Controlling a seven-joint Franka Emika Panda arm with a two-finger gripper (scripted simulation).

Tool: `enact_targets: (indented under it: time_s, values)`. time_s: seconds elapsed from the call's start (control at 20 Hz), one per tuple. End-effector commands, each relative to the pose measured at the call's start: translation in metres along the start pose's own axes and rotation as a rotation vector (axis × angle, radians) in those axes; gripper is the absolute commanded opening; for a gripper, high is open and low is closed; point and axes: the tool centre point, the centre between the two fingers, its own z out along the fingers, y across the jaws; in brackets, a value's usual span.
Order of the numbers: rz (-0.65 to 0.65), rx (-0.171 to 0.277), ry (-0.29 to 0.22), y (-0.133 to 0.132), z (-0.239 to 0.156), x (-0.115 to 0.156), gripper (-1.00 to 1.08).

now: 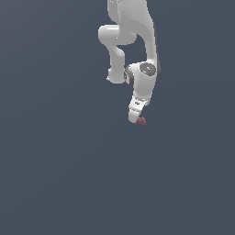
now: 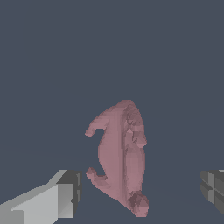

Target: Pick up the object and move it to a goal position.

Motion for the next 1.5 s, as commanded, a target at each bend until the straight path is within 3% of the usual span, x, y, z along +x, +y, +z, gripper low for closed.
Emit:
enact_targets:
  time_s: [0.0, 0.45, 1.2, 1.25, 1.45]
  values:
    - [-0.034, -0.001, 0.002, -0.006, 0.002, 0.0, 1.0]
    - [-0.046, -0.001, 0.002, -0.008, 0.007, 0.001, 1.0]
    - [-0.052, -0.001, 0.002, -0.01, 0.05, 0.0, 1.0]
    - [-0.052, -0.001, 0.002, -0.01, 0.05, 0.0, -1.0]
    - [-0.052, -0.001, 0.002, -0.01, 0.05, 0.0, -1.0]
